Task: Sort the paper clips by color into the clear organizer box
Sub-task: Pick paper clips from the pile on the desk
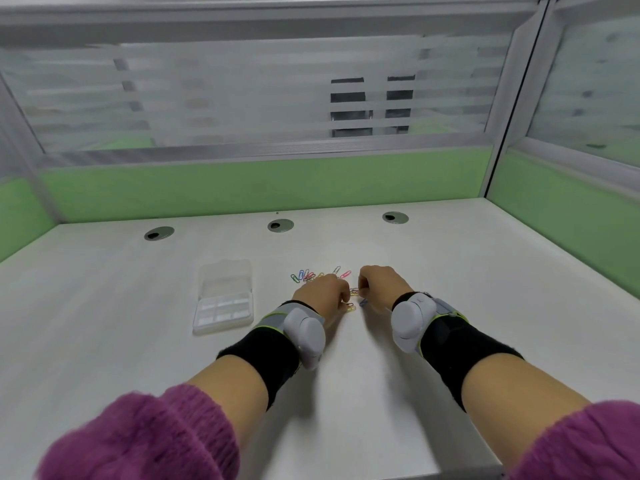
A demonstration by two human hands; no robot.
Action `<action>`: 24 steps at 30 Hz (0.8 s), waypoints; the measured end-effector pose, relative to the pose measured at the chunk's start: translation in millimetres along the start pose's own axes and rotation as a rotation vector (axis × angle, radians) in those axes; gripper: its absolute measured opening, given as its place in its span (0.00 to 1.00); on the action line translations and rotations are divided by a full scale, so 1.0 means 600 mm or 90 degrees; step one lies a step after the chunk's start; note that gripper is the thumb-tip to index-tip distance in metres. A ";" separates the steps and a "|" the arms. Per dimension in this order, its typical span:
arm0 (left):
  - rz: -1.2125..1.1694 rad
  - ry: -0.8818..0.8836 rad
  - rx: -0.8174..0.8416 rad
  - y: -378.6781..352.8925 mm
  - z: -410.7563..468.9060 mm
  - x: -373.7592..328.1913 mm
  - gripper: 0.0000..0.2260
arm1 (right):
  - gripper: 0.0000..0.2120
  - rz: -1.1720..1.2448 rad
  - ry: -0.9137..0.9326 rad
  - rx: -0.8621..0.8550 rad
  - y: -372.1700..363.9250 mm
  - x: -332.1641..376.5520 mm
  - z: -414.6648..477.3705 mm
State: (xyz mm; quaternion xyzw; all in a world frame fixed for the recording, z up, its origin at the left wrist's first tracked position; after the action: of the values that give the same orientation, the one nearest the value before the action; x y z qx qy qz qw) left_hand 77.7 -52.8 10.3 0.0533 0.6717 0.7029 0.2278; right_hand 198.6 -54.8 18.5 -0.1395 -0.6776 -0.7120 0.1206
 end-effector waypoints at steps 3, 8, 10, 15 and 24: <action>0.002 0.000 0.015 -0.002 0.002 -0.003 0.10 | 0.12 -0.002 -0.002 0.004 -0.002 -0.002 -0.002; 0.010 0.023 0.025 -0.002 0.004 -0.008 0.11 | 0.12 -0.001 -0.008 0.012 0.001 -0.002 -0.003; 0.017 0.029 0.032 -0.002 0.005 -0.011 0.12 | 0.12 0.002 -0.008 0.013 0.002 -0.003 -0.004; 0.022 0.038 0.046 0.000 0.004 -0.017 0.11 | 0.12 0.005 -0.009 0.011 0.001 -0.004 -0.008; -0.006 0.034 0.022 0.015 -0.007 -0.021 0.10 | 0.12 0.000 -0.004 0.015 0.012 -0.002 -0.013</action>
State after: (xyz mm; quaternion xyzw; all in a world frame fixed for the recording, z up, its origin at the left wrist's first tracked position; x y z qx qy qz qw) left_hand 85.0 -61.4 21.4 0.0353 0.6900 0.6910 0.2124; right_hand 202.3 -62.8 24.4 -0.1403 -0.6862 -0.7036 0.1201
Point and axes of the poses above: each hand's wrist, its own z-axis towards the middle knuckle, its own y-axis out of the back of the hand, x = y × z, the point moved 3 cm from there along z, towards the middle knuckle, and after that the axes turned 7 degrees about -x, right-handed, at the moved point
